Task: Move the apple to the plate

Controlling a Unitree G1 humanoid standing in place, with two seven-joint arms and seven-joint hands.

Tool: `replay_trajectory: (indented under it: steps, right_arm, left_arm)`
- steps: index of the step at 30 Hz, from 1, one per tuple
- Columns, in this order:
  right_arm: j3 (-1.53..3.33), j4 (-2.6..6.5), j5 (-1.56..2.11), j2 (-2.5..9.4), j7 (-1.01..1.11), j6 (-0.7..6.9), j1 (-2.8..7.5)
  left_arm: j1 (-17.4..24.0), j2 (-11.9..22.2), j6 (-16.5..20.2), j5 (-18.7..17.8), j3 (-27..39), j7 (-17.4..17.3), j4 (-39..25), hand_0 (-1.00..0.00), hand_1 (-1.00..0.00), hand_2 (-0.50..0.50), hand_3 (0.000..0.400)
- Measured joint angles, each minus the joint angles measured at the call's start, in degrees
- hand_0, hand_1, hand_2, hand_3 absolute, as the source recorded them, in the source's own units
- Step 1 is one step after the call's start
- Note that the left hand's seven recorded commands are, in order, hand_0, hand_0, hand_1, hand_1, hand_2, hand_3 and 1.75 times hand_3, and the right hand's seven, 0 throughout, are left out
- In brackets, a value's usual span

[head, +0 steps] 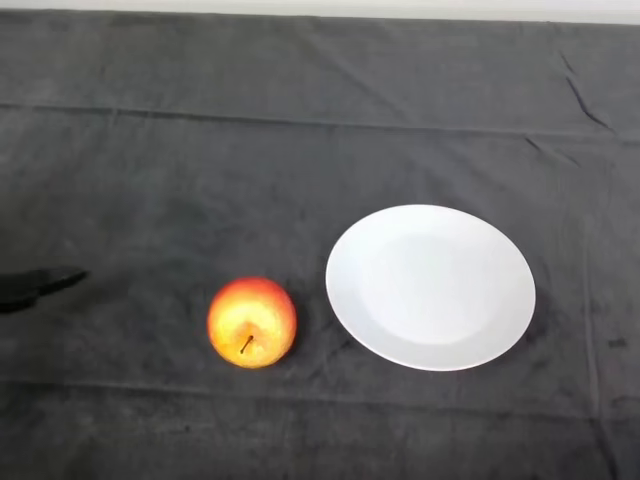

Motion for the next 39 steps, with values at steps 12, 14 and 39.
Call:
replay_trajectory:
  steps: [12,14,39]
  right_arm:
    - [0.04,0.0,0.0,0.0,-0.02,0.02,0.01]
    - [0.04,0.0,0.0,0.0,-0.03,0.01,0.01]
    - [0.05,-0.07,-0.01,0.0,-0.45,0.04,0.01]
  left_arm:
    - [3.88,-3.06,8.74,5.11,-7.01,-1.51,-12.94,0.0,0.0,0.0,0.0]
    - [4.48,-3.24,9.86,5.68,-8.22,-2.11,-14.31,0.0,0.0,0.0,0.0]
    - [4.77,-7.11,16.9,6.79,-21.67,-4.65,-21.23,0.0,0.0,0.0,0.0]
